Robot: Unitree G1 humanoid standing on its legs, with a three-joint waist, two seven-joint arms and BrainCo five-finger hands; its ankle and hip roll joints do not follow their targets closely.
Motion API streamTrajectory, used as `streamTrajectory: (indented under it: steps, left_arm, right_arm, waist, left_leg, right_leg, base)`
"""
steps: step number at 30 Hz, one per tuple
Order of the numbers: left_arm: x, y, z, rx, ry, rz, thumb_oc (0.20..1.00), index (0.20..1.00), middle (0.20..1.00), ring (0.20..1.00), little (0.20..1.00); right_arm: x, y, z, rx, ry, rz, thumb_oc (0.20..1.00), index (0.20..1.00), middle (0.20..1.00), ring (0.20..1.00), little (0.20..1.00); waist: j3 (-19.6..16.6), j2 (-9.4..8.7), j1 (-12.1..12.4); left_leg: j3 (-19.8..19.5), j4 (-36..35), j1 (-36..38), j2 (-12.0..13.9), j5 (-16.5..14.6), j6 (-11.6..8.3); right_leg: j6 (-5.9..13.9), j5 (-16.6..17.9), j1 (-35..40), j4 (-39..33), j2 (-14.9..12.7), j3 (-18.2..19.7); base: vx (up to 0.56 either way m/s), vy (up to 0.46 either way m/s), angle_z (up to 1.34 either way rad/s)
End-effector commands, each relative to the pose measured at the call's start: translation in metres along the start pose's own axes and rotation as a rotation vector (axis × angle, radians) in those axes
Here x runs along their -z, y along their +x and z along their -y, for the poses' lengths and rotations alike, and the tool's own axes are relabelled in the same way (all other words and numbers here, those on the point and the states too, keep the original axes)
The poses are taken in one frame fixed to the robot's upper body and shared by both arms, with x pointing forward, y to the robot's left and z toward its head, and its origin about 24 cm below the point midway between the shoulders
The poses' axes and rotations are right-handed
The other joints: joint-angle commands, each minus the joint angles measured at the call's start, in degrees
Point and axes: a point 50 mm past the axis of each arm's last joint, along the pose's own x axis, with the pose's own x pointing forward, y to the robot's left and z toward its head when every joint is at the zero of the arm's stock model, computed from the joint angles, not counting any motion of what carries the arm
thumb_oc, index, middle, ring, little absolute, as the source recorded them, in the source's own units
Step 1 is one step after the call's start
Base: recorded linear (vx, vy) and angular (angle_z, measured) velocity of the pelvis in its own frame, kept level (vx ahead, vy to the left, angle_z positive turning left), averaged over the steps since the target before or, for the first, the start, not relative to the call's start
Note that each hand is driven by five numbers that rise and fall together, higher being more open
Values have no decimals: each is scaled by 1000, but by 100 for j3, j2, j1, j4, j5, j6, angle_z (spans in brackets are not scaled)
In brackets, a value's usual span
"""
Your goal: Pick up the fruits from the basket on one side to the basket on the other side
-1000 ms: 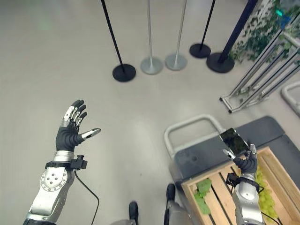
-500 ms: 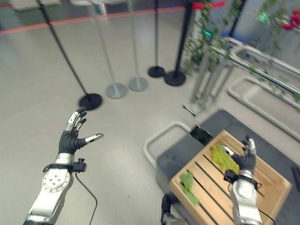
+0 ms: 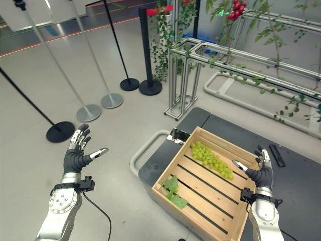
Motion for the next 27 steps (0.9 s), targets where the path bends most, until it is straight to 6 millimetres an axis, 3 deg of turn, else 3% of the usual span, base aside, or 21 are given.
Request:
streamTrajectory:
  steps: [1, 4, 5, 7, 8, 12, 14, 15, 16, 19, 23, 27]
  left_arm:
    - [-24, 5, -14, -53, -20, 125, 1000, 1000, 1000, 1000, 1000]
    - [-24, 3, -16, -51, -29, 123, 1000, 1000, 1000, 1000, 1000]
    - [-26, 4, -13, -32, -42, 132, 1000, 1000, 1000, 1000, 1000]
    - [-28, 5, -11, -24, -55, 140, 1000, 1000, 1000, 1000, 1000]
    - [-29, 6, -8, -3, -71, 144, 1000, 1000, 1000, 1000, 1000]
    - [-37, 8, -5, 25, -128, 182, 1000, 1000, 1000, 1000, 1000]
    - [-42, 9, -3, 45, -155, 199, 1000, 1000, 1000, 1000, 1000]
    - [-46, 10, -2, 57, -171, 215, 1000, 1000, 1000, 1000, 1000]
    - [-56, 16, 1, 83, -189, 261, 1000, 1000, 1000, 1000, 1000]
    - [-66, 21, 5, 105, -202, 305, 1000, 1000, 1000, 1000, 1000]
    - [-77, 27, 15, 136, -246, 357, 1000, 1000, 1000, 1000, 1000]
    - [-84, 29, 20, 132, -299, 388, 1000, 1000, 1000, 1000, 1000]
  right_arm:
    - [-36, 17, -4, -3, 64, 180, 1000, 1000, 1000, 1000, 1000]
    - [-29, 16, -4, -24, 36, 141, 1000, 1000, 1000, 1000, 1000]
    - [-26, 16, 0, -26, 4, 127, 1000, 1000, 1000, 1000, 1000]
    - [-22, 16, 2, -24, -8, 108, 1000, 1000, 1000, 1000, 1000]
    - [-16, 20, 4, -31, -57, 75, 1000, 1000, 1000, 1000, 1000]
    - [-8, 29, -3, -69, -112, 29, 1000, 1000, 1000, 1000, 1000]
    - [-2, 33, -4, -72, -121, -5, 1000, 1000, 1000, 1000, 1000]
    - [0, 35, -7, -71, -107, -18, 1000, 1000, 1000, 1000, 1000]
    - [-1, 41, -16, -93, -99, -26, 1000, 1000, 1000, 1000, 1000]
    - [-5, 50, -24, -106, -114, -21, 1000, 1000, 1000, 1000, 1000]
    - [-7, 60, -14, -72, -163, -21, 1000, 1000, 1000, 1000, 1000]
    - [-16, 73, -17, -70, -190, -2, 1000, 1000, 1000, 1000, 1000]
  waist:
    - [-9, -256, 112]
    - [-112, -246, 100]
    - [-119, -191, 73]
    - [-110, -161, 44]
    - [-74, -134, 62]
    - [49, -142, 210]
    - [109, -162, 249]
    - [231, -170, 254]
    - [467, -209, 279]
    - [696, -215, 332]
    - [1029, -148, 268]
    - [1218, -96, 342]
  left_leg:
    - [-478, 46, -220, -636, -285, 13]
    - [-511, -200, -178, -257, -126, -42]
    - [-465, -454, -204, -43, 104, -103]
    - [-403, -624, -234, 15, 240, -154]
    - [-468, -781, -281, -20, 348, -188]
    - [-844, -901, -284, -364, 238, -117]
    - [-780, -1024, -331, -403, 277, -49]
    - [-741, -1024, -384, -385, 286, -1]
    - [-620, -972, -548, -381, 247, 84]
    - [-453, -800, -751, -434, 159, 102]
    - [-513, -417, -1226, -557, 54, 132]
    - [-465, -359, -1592, -585, 106, 124]
  right_leg:
    - [706, 169, 443, -683, 64, 305]
    - [756, 149, 475, -702, -22, 294]
    - [781, 97, 514, -682, -78, 176]
    - [803, 85, 541, -685, -106, 90]
    - [821, 99, 570, -693, -135, 48]
    - [908, 192, 490, -687, -225, 206]
    - [959, 211, 314, -529, -279, 265]
    - [998, 231, 102, -199, -311, 240]
    - [1158, 259, -435, 452, -460, 194]
    - [1253, 412, -941, 677, -686, 141]
    - [1126, 628, -1333, 136, -694, 457]
    - [1052, 789, -1543, -72, -696, 358]
  base:
    - [-6, 34, -75]
    - [40, 101, -22]
    - [35, 107, -7]
    - [25, 134, 10]
    - [42, 183, 33]
    - [8, 145, 10]
    - [-46, 187, -8]
    - [-218, 246, -12]
    - [-208, 188, -11]
    - [-127, 155, -23]
    - [-27, 52, -23]
    - [-62, -13, 10]
